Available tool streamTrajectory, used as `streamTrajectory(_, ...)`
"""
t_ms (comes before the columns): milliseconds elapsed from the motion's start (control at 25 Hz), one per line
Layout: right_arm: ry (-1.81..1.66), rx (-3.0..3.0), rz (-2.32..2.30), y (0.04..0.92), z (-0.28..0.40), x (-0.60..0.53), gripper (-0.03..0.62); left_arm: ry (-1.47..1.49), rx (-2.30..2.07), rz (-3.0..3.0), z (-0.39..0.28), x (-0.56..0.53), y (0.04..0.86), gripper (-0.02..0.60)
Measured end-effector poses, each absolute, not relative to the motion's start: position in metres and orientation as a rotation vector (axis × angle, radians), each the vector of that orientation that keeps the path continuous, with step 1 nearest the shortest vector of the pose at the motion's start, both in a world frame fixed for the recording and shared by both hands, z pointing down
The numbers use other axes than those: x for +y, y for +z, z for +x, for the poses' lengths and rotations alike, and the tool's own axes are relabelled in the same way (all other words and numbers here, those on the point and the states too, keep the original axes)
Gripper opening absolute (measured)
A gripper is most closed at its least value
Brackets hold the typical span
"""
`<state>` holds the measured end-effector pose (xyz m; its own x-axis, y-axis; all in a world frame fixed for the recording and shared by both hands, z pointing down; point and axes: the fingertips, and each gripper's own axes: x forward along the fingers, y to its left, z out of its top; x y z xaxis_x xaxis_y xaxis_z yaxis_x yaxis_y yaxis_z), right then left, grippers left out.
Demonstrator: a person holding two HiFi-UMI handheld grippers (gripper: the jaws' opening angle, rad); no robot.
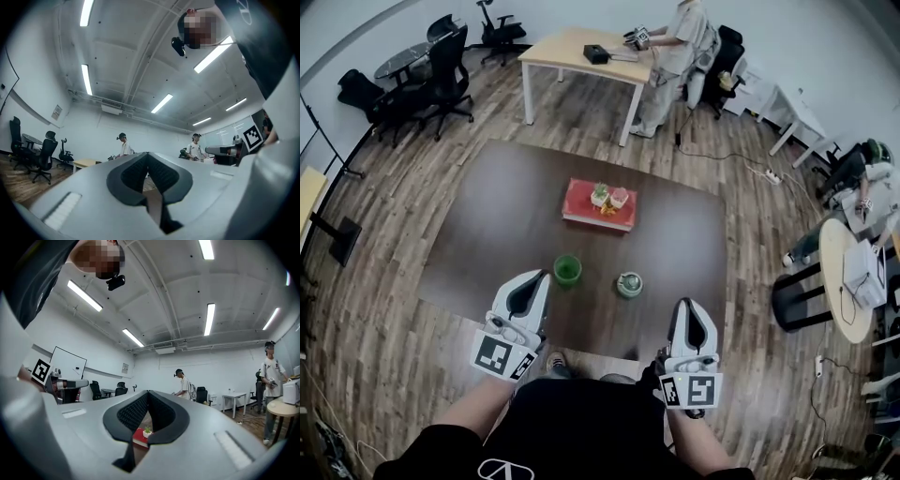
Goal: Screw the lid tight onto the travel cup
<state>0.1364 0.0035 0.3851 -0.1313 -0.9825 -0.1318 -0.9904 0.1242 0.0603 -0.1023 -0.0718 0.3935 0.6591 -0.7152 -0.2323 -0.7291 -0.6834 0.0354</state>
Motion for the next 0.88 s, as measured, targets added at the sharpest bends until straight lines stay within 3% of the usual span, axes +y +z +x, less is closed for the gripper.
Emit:
streamTrajectory(600,0.149,2.396,-1.954,0.390,0.182,-0.059,0.009,0.379,1.276,-2.742,-0.072,-0.123,0.393,-0.001)
streamTrajectory(640,0.157,2.412,-1.919,0.389,0.181,-0.060,0.009,0.405,1.243,-2.719,-0.067,-0.122,0.390,0.084)
streamTrajectory(680,0.164,2.427,-1.879,0.388,0.180,-0.060,0.011,0.419,1.217,-2.693,-0.062,-0.121,0.388,0.485)
streamTrajectory(720,0.165,2.441,-1.848,0.389,0.178,-0.060,0.036,0.413,1.198,-2.674,-0.059,-0.120,0.389,0.589)
streamTrajectory(760,0.159,2.453,-1.834,0.391,0.176,-0.061,0.094,0.381,1.179,-2.667,-0.056,-0.119,0.393,0.589)
streamTrajectory(880,0.162,2.475,-1.869,0.404,0.177,-0.071,0.113,0.242,1.127,-2.677,-0.047,-0.120,0.411,0.589)
